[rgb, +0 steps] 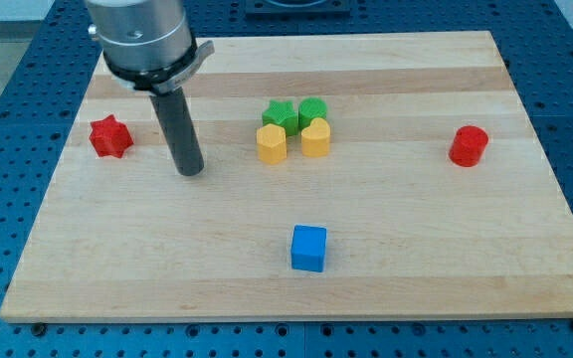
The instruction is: Move your arm bottom towards the red circle
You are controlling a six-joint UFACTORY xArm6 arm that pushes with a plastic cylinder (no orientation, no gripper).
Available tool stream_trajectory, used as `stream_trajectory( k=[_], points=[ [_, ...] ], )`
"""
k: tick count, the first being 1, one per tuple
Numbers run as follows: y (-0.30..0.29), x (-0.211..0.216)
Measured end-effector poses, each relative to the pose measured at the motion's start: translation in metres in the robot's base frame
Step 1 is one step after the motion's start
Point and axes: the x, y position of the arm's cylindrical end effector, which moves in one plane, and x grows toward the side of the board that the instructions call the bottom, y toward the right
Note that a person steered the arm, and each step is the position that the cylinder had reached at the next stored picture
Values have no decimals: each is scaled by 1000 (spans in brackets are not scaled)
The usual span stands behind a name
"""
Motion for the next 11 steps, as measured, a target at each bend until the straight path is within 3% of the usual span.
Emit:
stream_trajectory(
  k=[2, 3, 5, 6, 7, 10, 11],
  points=[
    [110, -8],
    [125, -8],
    [89, 42],
    [89, 42],
    [115, 58],
    [400, 58],
    [461, 11]
  ],
)
